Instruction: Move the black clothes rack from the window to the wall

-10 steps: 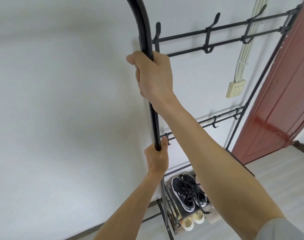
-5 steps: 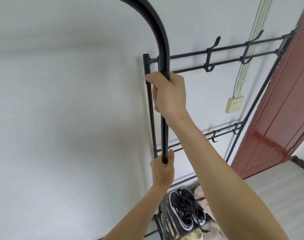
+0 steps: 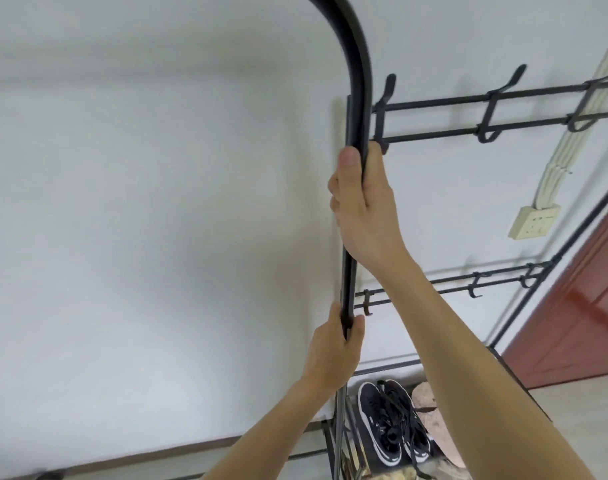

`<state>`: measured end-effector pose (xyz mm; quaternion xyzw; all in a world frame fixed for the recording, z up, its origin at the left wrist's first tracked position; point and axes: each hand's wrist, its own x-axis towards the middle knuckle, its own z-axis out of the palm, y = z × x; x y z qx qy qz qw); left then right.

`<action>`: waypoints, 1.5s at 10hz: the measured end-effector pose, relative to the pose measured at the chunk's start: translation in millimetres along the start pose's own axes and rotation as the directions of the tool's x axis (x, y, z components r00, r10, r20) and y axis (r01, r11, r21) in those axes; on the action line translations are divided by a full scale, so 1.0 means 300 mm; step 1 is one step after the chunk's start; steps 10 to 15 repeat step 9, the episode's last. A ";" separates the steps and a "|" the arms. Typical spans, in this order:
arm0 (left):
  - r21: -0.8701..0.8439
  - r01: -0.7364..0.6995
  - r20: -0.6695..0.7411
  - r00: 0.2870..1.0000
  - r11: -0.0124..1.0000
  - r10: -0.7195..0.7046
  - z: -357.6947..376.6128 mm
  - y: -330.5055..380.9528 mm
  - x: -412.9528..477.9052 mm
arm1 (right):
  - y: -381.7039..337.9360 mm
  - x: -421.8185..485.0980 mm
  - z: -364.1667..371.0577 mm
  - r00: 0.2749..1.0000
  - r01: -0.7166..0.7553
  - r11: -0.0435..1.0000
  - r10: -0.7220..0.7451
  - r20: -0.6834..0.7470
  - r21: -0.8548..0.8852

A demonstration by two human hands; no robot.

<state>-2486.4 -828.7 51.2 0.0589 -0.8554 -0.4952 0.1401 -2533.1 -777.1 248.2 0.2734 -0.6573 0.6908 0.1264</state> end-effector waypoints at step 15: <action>-0.058 0.080 -0.136 0.987 0.995 -0.087 -0.032 -0.187 -0.163 | 0.135 -0.259 -0.177 0.929 -0.096 0.931 0.211 0.304 -0.353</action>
